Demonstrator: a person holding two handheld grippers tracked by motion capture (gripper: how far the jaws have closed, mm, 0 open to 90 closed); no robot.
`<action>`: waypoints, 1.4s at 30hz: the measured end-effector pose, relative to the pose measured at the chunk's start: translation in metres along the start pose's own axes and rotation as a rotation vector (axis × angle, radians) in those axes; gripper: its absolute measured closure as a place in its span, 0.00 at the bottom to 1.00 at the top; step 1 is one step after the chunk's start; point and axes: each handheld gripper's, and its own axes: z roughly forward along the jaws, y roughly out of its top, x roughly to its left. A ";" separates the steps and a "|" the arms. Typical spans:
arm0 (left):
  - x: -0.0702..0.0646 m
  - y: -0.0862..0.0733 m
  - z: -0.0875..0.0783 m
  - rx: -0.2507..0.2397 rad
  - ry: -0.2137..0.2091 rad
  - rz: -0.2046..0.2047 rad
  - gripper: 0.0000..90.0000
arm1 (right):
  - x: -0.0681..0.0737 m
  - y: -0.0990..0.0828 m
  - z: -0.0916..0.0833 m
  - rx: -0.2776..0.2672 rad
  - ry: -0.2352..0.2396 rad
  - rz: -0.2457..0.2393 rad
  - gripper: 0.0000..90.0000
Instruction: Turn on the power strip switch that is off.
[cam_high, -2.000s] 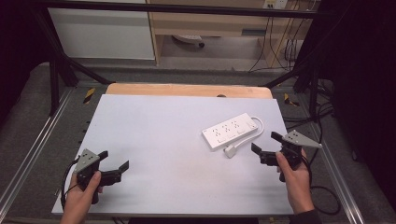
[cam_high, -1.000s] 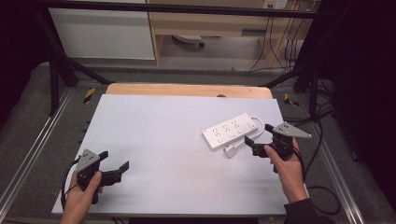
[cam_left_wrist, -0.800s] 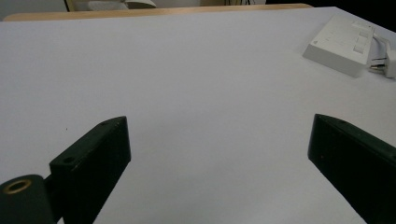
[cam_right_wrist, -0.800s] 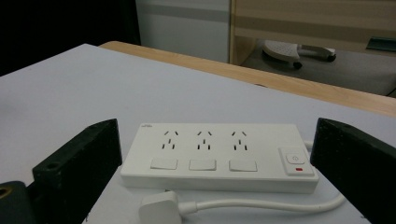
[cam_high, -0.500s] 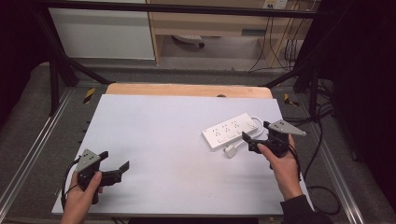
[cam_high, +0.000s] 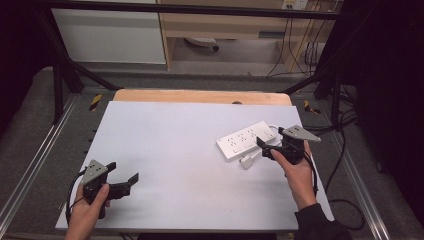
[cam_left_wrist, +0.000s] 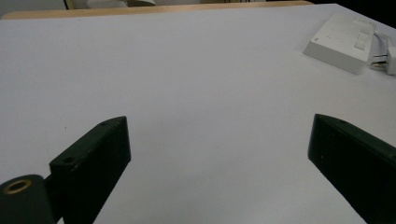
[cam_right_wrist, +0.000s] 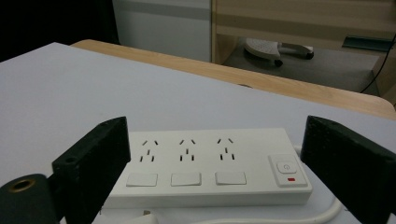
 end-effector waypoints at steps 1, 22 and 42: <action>0.000 0.000 0.000 0.000 0.000 0.000 0.06 | 0.000 0.000 0.001 -0.001 -0.002 -0.004 0.12; 0.000 0.000 0.000 0.003 0.000 0.005 0.06 | 0.003 -0.003 0.014 0.014 0.012 -0.024 0.46; 0.000 0.000 0.000 0.008 0.001 0.013 0.06 | 0.003 -0.015 0.039 0.052 0.003 -0.033 0.73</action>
